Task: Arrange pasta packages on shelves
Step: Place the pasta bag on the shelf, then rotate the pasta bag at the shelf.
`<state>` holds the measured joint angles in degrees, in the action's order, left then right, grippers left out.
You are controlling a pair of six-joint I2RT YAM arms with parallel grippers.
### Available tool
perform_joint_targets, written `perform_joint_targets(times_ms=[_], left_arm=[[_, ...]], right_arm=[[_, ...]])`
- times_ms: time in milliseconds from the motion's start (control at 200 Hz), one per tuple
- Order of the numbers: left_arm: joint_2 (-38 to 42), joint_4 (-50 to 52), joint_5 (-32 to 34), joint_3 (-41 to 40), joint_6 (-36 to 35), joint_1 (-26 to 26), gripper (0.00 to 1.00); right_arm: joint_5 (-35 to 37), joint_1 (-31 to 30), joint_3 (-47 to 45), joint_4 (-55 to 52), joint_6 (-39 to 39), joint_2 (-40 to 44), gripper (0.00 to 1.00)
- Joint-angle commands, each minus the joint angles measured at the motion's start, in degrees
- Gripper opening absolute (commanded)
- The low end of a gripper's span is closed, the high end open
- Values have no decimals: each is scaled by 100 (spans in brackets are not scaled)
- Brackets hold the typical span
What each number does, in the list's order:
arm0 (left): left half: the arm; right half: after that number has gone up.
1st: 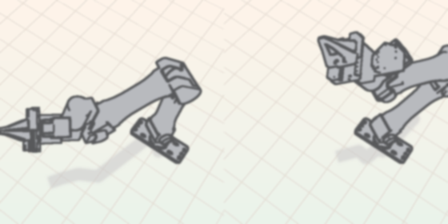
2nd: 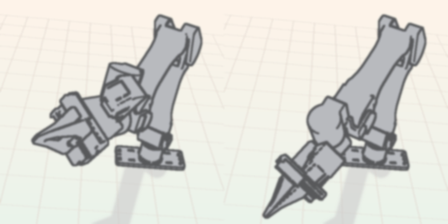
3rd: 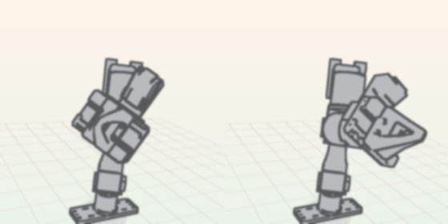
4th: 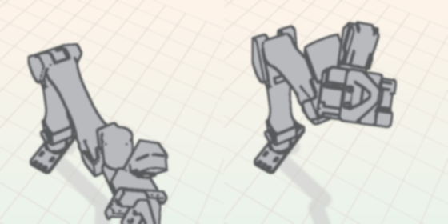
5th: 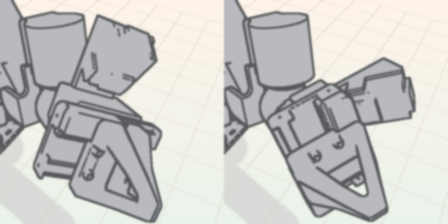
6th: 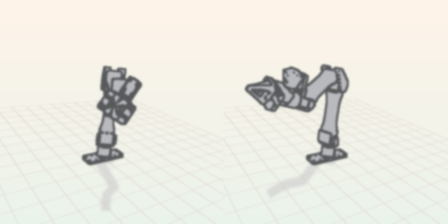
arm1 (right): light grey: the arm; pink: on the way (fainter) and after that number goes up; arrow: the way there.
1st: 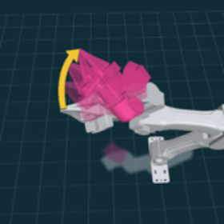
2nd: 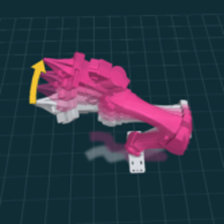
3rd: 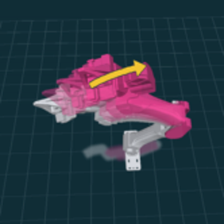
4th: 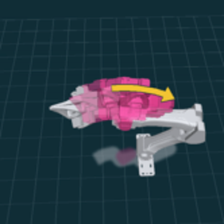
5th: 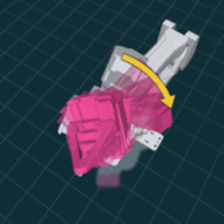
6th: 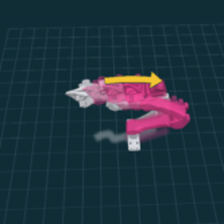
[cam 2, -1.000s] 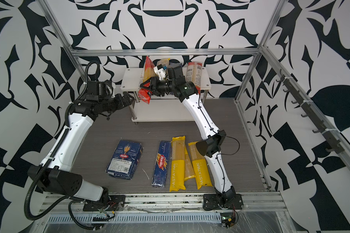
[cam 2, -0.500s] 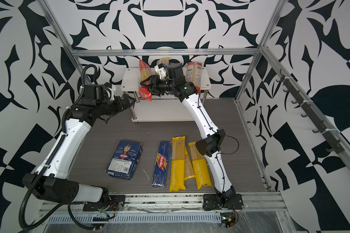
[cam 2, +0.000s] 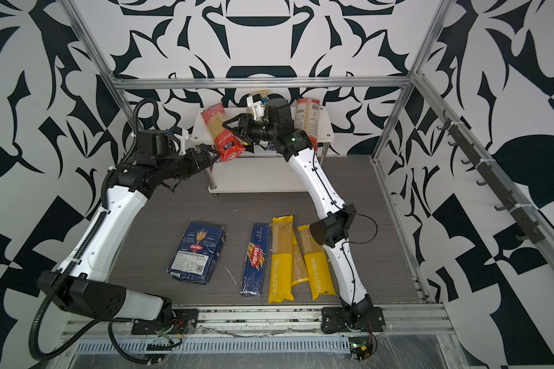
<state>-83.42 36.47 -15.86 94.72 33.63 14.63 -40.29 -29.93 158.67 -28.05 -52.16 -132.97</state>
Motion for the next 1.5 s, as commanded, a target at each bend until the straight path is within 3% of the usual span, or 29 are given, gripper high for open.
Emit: perform_joint_targets(times_ms=[0,430,835,1310,1465,1495], left_arm=[[-317,-106,109,454,-1,-14,99],[-1168,124,188,1708,-85,-241,99],[-1862,258,198,2634,-102,-294,100],[-3094,526,-39,4086,94,-292,91],[-3573,466,-179,4623,259,-293,86],[-3646,430,-189,4679,290,-294,81]], right_arm=[[-25,36,239,626,92,146,50],[-284,102,211,250,369,488,50],[-312,155,-540,-326,1021,1246,50],[-49,172,-1186,-1159,1707,1815,48],[162,188,-1643,-1205,1838,2158,47],[210,190,-1742,-1211,1869,2237,47]])
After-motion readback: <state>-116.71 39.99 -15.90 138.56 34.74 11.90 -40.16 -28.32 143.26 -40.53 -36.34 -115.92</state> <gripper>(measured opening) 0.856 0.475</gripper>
